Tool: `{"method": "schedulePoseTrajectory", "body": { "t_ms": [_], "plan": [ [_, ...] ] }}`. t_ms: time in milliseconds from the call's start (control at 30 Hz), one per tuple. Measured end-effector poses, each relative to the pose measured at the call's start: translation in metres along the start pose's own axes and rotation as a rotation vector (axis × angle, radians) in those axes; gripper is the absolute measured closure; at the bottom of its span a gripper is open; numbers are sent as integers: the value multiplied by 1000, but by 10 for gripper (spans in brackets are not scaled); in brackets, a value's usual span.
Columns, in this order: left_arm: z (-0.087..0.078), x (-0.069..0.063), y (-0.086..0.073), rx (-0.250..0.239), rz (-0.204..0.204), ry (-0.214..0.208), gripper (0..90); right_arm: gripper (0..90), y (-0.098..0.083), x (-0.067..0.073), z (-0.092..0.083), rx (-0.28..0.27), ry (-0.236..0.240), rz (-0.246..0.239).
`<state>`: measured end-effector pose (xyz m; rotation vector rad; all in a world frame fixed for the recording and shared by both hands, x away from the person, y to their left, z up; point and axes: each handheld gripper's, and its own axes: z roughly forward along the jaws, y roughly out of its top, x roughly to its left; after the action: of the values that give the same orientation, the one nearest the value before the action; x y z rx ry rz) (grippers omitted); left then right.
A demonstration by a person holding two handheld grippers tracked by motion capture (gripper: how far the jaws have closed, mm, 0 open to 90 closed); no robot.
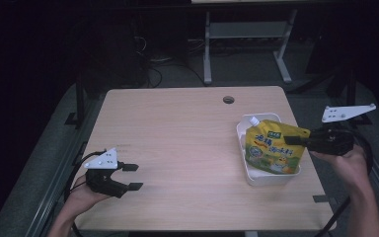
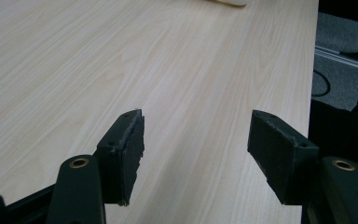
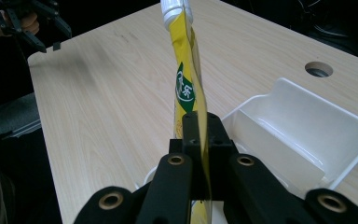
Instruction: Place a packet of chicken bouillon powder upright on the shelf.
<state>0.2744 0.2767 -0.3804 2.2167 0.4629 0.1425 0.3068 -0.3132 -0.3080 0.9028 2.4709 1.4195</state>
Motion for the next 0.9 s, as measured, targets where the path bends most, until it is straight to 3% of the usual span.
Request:
{"method": "schedulePoseTrajectory", "body": {
  "t_ms": [900],
  "plan": [
    [2,1,0,11,-3,-4,356,895,-9,-4,6,-16,9,16]
  ]
}}
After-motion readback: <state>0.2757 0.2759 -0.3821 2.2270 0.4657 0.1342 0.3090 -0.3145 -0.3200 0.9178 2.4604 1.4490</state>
